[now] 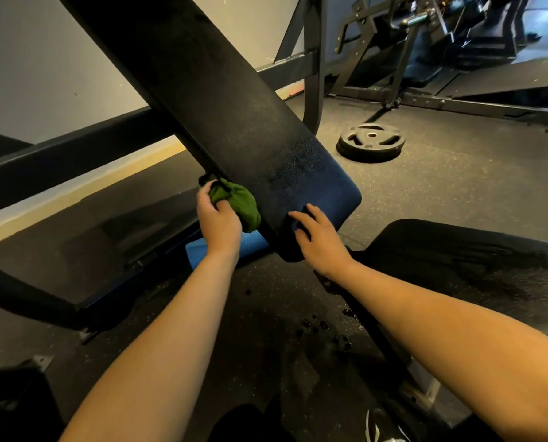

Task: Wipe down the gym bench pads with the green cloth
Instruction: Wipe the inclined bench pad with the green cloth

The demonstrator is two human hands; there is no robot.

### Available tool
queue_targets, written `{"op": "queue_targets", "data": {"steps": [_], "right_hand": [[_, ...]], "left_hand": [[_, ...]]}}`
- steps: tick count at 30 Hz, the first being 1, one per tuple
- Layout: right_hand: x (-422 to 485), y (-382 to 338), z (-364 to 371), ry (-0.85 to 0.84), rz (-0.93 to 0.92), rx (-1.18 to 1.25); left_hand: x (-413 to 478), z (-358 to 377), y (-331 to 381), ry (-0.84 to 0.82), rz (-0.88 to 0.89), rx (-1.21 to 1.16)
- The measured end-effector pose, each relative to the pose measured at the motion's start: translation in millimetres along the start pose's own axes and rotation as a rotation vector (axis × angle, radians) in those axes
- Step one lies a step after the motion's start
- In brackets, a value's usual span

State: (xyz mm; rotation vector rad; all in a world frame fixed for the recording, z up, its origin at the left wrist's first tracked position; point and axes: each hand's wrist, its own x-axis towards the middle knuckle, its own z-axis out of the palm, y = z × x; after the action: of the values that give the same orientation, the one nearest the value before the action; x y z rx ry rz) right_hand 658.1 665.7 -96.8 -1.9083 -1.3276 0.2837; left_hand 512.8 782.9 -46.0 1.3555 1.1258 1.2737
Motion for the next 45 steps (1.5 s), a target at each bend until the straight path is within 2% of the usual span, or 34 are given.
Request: {"op": "queue_targets", "data": {"steps": [3, 8, 14, 19, 24, 27, 29, 33, 36, 38, 40, 42, 45], "right_hand": [[-2, -1, 12, 0.036, 0.03, -0.001], [-3, 4, 10, 0.025, -0.003, 0.003], [-7, 2, 15, 0.062, 0.002, 0.052], [-8, 4, 10, 0.035, 0.009, 0.088], [-7, 0, 9, -0.011, 0.037, 0.11], [-8, 0, 1, -0.075, 0.055, 0.132], [-11, 0, -5, -0.055, 0.08, 0.134], [-33, -4, -6, 0.151, 0.271, 0.174], [-44, -11, 9, 0.007, 0.449, 0.197], [-45, -19, 17, -0.005, 0.569, 0.393], [-44, -23, 20, 0.095, 0.653, 0.521], [-41, -20, 19, 0.272, 0.71, 0.538], [-38, -13, 15, 0.486, 0.813, 0.63]], "left_hand": [[-11, 29, -7, -0.113, -0.165, -0.018], [-49, 49, -26, -0.038, -0.026, 0.08], [-69, 43, -30, -0.052, -0.201, 0.148], [-108, 41, -49, -0.101, -0.334, 0.094], [-129, 41, -60, -0.213, -0.405, 0.079], [-136, 37, -70, -0.381, -0.407, 0.179], [-140, 31, -79, -0.45, -0.353, 0.223], [-137, 20, -88, -0.332, -0.054, 0.516], [-128, 10, -83, -0.323, 0.19, 0.674], [-121, 5, -79, -0.406, 0.303, 0.718], [-116, -3, -75, -0.468, 0.404, 0.726], [-110, -7, -68, -0.455, 0.499, 0.679], [-92, 4, -48, -0.425, 0.466, 0.681]]}}
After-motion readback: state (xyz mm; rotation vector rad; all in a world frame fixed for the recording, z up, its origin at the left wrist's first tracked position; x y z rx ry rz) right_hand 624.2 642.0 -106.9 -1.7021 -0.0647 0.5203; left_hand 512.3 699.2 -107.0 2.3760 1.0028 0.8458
